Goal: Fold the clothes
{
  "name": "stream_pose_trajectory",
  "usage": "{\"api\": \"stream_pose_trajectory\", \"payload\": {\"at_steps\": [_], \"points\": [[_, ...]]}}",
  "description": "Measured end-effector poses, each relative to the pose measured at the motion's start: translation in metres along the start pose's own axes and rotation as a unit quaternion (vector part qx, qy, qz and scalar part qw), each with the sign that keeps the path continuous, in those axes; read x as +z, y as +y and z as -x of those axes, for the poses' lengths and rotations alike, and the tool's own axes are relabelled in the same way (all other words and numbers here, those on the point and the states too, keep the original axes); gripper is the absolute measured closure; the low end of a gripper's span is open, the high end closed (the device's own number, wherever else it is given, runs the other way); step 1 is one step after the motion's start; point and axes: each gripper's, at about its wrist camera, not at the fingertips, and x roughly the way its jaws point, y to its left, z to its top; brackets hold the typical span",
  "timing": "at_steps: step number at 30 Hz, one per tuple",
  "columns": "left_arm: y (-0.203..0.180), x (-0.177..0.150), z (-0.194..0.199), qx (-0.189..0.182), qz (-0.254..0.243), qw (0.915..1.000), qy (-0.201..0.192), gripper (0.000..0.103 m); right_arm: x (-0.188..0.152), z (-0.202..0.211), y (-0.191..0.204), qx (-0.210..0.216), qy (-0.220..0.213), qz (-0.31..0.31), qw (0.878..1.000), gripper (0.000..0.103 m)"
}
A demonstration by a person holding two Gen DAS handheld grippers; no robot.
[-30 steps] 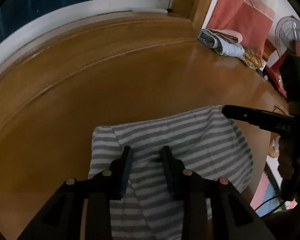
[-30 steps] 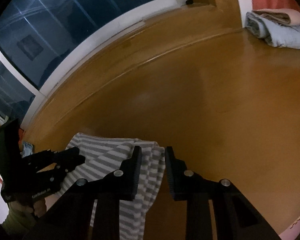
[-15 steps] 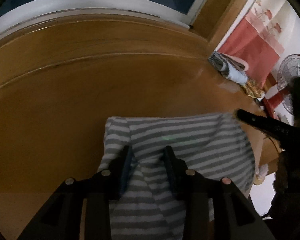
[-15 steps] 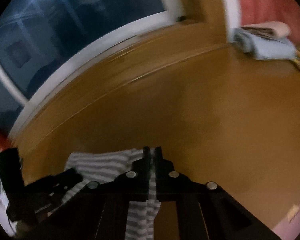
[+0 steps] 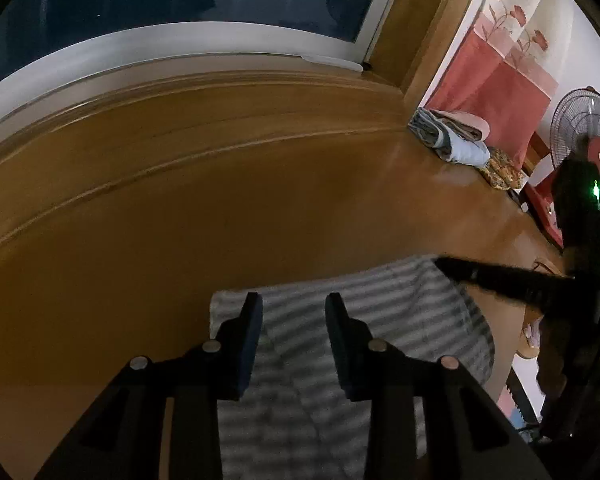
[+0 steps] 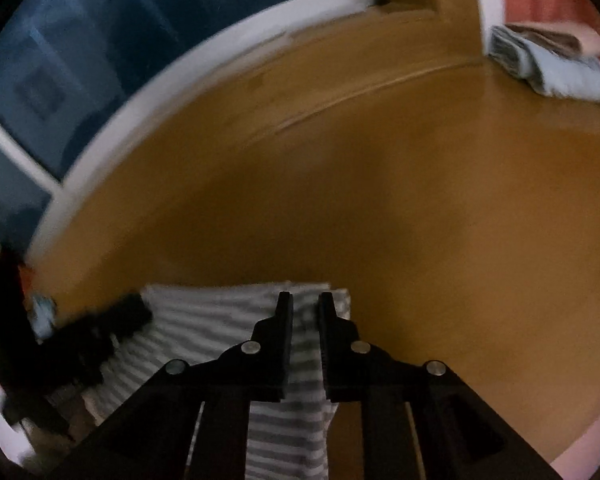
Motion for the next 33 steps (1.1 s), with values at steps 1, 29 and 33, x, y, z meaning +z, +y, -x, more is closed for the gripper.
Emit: {"api": "stream_pose_trajectory", "payload": {"at_steps": [1,29,33], "points": [[0.000,0.000,-0.006,-0.004,-0.007,0.9999,0.009,0.073,-0.001,-0.003,0.002,-0.004,0.004,0.006,1.000,0.090],[-0.010,-0.020,-0.017,0.016,-0.014,0.9996,-0.022,0.069,0.011,0.000,-0.017,-0.086,-0.050,-0.004,0.995,0.102],[-0.010,-0.020,-0.017,0.017,-0.014,0.9995,-0.023,0.069,0.012,-0.012,-0.036,-0.054,-0.025,-0.057,0.997,0.101]]}}
